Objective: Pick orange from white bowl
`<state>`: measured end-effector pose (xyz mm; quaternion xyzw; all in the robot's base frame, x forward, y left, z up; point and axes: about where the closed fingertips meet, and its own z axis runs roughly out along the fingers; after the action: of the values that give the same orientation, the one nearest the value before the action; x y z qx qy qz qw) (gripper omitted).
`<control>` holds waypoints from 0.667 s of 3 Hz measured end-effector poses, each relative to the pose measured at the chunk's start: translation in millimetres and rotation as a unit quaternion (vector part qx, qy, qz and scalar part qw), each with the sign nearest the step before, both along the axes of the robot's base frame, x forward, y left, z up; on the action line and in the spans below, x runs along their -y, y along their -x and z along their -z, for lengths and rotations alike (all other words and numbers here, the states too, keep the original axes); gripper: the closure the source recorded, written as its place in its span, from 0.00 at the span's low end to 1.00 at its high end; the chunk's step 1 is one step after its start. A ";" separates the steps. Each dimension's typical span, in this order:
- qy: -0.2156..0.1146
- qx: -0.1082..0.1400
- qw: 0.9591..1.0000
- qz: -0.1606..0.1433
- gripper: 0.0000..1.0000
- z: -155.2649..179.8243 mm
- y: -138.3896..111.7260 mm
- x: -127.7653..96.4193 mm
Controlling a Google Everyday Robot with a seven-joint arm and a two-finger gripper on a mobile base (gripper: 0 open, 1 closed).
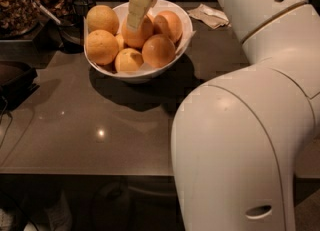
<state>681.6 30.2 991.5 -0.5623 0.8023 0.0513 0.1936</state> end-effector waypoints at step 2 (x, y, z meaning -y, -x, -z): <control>-0.007 -0.015 1.000 -0.010 0.30 10.4 -2.8 -11.6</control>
Offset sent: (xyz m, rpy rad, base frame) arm -0.0188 -0.0059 -0.0138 -0.0379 0.1525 0.0418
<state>684.4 41.8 981.1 -0.5682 0.7991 0.0671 0.1845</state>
